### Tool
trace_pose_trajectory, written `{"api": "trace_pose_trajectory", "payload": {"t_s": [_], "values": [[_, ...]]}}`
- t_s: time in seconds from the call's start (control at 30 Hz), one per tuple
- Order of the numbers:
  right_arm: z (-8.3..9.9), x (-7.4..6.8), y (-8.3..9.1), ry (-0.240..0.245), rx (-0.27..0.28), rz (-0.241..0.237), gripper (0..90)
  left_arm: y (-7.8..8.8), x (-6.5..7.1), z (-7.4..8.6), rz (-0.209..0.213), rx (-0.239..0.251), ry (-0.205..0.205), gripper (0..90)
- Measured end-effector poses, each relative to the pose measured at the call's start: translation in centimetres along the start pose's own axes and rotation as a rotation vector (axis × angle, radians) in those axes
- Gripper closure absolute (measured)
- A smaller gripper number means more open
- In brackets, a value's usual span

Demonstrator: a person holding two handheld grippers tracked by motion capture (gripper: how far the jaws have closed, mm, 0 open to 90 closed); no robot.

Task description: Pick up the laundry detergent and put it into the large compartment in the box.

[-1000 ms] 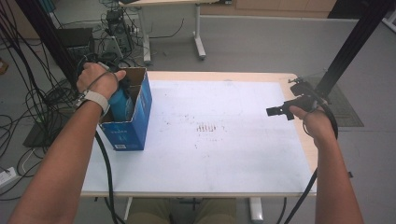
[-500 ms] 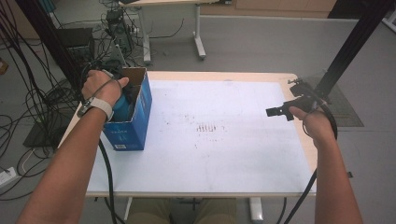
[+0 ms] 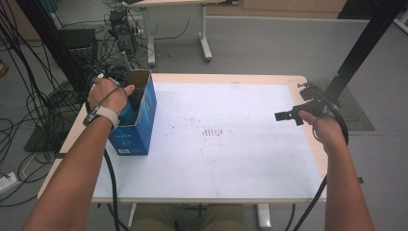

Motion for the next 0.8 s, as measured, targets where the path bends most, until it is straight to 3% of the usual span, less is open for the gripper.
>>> {"api": "trace_pose_trajectory", "payload": {"t_s": [0.3, 0.8], "values": [[-0.10, -0.09, -0.16, 0.001, -0.002, -0.002, 7.7, -0.97, 0.10, 0.15, -0.001, -0.002, -0.006, 37.6], [0.00, -0.08, -0.20, -0.002, -0.003, -0.002, 7.7, -1.09, 0.22, 0.07, -0.005, -0.004, -0.011, 37.5]]}}
Point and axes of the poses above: each handheld gripper's, and its own axes: y roughly backward along the jaws, z roughly out of its underside, x roughly to its right, the point moved 7 cm from there along -y, roughly forward along the jaws, and after that the axes turned 3 degrees about -z, right-handed, at the moved point
